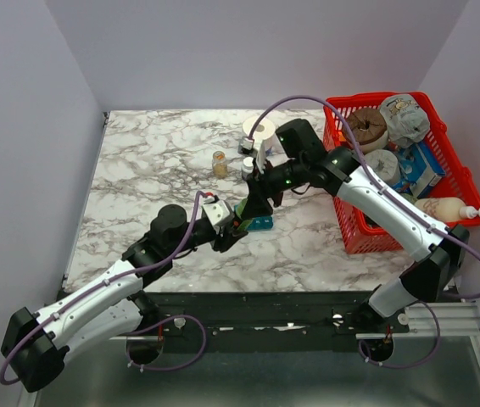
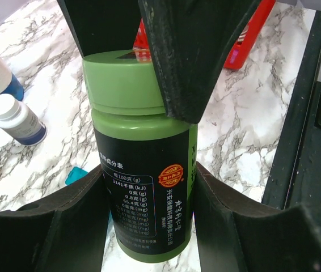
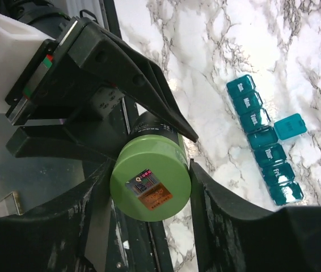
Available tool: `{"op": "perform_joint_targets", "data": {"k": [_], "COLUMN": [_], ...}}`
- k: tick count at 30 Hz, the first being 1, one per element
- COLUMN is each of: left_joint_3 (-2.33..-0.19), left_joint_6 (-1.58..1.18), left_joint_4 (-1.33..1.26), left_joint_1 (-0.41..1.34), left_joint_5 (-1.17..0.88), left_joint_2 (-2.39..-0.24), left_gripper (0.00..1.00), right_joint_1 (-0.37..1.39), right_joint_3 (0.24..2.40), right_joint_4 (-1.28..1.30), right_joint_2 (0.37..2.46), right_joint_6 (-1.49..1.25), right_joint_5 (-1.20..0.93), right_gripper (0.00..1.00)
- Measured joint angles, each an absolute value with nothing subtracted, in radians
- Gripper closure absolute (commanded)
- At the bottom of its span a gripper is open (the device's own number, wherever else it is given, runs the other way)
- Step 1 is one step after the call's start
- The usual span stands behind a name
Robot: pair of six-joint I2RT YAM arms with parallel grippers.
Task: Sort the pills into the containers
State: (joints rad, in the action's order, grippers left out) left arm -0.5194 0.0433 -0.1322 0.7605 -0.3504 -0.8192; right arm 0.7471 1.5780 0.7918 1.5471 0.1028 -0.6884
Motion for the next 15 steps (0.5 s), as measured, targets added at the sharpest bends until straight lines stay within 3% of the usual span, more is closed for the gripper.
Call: {"op": "perform_joint_targets", "data": {"k": [3,8,15], "left_joint_3": [-0.521,-0.527,-0.527], "left_joint_6": [0.048,0.075,0.120], "left_joint_4": [-0.141,-0.141,-0.152], "left_joint_1": [0.761,0.758,0.756], "left_joint_5": [-0.351,-0.389,-0.532], "left_joint_2": [-0.817,-0.802,-0.784], "left_gripper": [1.00,1.00,1.00], "right_joint_1": [0.747,0.745,0.762], "right_joint_3": [1.609,1.687,1.701], "right_joint_4": [0.818,0.921,1.093], "right_joint_2": [1.557,1.588,1.538], "right_joint_6": [0.127,0.348,0.974], "right_joint_5": [-0.705,-0.788,-0.894], "right_gripper": [0.80,0.79,0.77]}}
